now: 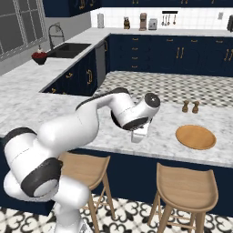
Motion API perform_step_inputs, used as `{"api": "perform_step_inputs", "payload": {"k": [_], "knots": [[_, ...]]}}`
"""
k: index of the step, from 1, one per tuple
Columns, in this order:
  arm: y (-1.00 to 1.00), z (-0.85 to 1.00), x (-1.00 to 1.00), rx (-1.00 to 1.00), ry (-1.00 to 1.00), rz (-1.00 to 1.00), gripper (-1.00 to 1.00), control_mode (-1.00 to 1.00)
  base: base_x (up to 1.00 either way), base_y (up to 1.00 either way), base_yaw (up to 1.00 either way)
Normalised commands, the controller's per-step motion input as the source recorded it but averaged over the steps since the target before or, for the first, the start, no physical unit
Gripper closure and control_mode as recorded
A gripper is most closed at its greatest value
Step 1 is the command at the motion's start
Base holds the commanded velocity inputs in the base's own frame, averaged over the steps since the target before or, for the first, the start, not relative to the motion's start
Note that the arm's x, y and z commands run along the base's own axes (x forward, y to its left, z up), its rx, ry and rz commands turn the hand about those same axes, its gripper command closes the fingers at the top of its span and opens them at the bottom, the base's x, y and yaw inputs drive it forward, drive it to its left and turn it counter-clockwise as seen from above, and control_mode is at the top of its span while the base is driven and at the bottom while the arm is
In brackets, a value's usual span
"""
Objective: Pick the chicken drumstick and corn from their plates and place them in the bowl. Then put the bowl in the fridge.
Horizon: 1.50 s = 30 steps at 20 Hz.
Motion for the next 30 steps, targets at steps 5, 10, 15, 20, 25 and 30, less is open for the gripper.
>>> {"api": "perform_step_inputs", "payload": {"k": [5,10,15,20,25,30], "knots": [[0.95,0.70,-0.72,-0.03,-0.17,0.00,1.00,-1.00,0.00,0.00,0.00],[0.52,0.70,-0.80,-0.02,0.00,0.00,1.00,-1.00,0.00,0.00,0.00],[0.27,0.72,-0.82,0.00,0.05,0.00,1.00,-1.00,0.00,0.00,0.00],[0.24,0.38,-0.86,0.00,-0.01,0.00,1.00,-1.00,0.00,0.00,0.00],[0.00,0.06,-0.38,0.00,-0.02,0.00,1.00,1.00,-0.19,-0.36,-0.07],[0.00,0.00,0.00,0.00,0.00,0.00,1.00,1.00,-0.02,-0.90,-0.59]]}}
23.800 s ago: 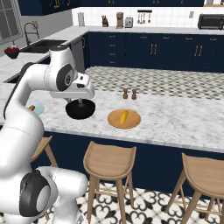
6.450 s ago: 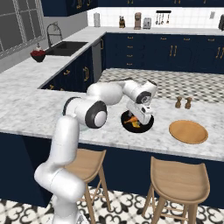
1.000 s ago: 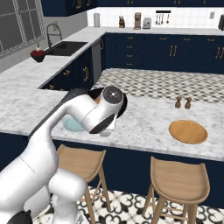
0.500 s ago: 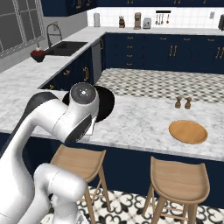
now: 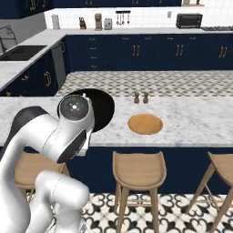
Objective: Pick the chicken drumstick and corn from their plates and place them in the bowl. Then put the bowl in the fridge.
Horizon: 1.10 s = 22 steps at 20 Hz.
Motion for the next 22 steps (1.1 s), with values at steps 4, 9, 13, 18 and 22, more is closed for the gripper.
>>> {"api": "perform_step_inputs", "payload": {"k": [4,9,13,18,22], "knots": [[0.00,0.00,0.00,0.00,0.00,0.00,1.00,1.00,0.00,-0.30,-0.92],[0.00,0.00,0.00,0.00,0.00,0.00,1.00,1.00,0.00,-0.26,-0.93],[0.00,0.00,0.00,0.00,0.00,0.00,1.00,1.00,0.00,-0.59,-0.84],[0.00,0.00,0.00,0.00,0.00,0.00,1.00,1.00,0.22,-0.80,-0.69],[0.00,0.00,0.00,0.00,0.00,0.00,1.00,1.00,0.95,-0.74,-0.35]]}}
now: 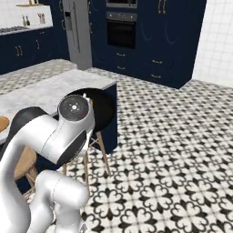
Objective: Pick the chicken drumstick and corn from their plates and place them in the bowl. Then put the bowl in the fridge.
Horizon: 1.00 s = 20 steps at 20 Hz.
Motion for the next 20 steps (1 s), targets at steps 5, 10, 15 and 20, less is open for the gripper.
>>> {"api": "perform_step_inputs", "payload": {"k": [5,10,15,20], "knots": [[0.00,0.00,0.00,0.00,0.00,0.00,1.00,1.00,1.00,-0.69,-0.05],[0.00,0.00,0.00,0.00,0.00,0.00,1.00,1.00,1.00,-0.65,-0.01],[0.00,0.00,0.00,0.00,0.00,0.00,1.00,1.00,1.00,-0.43,-0.20],[0.00,0.00,0.00,0.00,0.00,0.00,1.00,1.00,1.00,-0.37,-0.19]]}}
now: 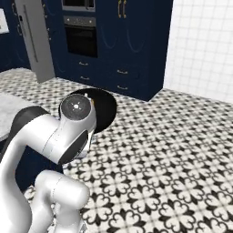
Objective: Pick the chicken drumstick and corn from their plates and place them in the bowl. Then put the bowl in the fridge.
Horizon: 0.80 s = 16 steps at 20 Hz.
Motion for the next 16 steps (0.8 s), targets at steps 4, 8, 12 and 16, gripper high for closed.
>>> {"api": "perform_step_inputs", "payload": {"k": [4,8,12,16], "knots": [[0.00,0.00,0.00,0.00,0.00,0.00,1.00,1.00,1.00,-0.33,-0.13],[0.00,0.00,0.00,0.00,0.00,0.00,1.00,1.00,1.00,-0.32,0.06],[0.00,0.00,0.00,0.00,0.00,0.00,1.00,1.00,1.00,-0.38,0.27],[0.00,0.00,0.00,0.00,0.00,0.00,1.00,1.00,1.00,-0.43,0.39]]}}
